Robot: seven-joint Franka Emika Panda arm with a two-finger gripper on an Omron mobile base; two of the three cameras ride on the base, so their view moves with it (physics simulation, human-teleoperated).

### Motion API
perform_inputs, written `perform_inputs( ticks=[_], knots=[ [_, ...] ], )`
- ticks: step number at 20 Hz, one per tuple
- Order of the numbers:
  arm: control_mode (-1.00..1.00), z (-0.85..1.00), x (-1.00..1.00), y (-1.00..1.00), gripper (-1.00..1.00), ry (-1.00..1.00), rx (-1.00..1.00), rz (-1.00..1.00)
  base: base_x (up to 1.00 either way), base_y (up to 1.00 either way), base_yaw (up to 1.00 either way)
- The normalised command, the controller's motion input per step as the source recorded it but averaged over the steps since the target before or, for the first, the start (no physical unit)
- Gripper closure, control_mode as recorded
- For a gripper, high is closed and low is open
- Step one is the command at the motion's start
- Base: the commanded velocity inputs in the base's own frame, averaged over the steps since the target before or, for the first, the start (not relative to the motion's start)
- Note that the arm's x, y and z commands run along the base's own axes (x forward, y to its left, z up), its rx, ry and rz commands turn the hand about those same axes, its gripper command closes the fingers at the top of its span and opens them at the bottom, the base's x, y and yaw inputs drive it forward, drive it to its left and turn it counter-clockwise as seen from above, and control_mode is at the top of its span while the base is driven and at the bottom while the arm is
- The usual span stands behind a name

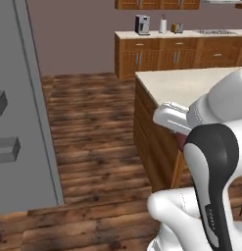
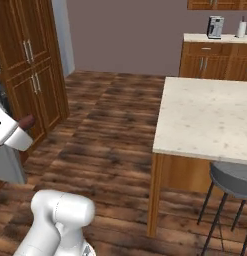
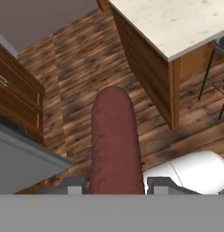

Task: Retrieve the sausage and cheese from the fridge and place them on the cutting board on the counter.

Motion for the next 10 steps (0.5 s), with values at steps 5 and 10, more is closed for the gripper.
perform_inputs(
  ticks=[5,10],
  knots=[
    [1.0,0.0,0.0,0.0,1.0,0.0,0.0,0.0,1.0,-0.19,-0.28],
    [1.0,0.0,0.0,0.0,1.0,0.0,0.0,0.0,1.0,0.48,-0.04]
  ],
)
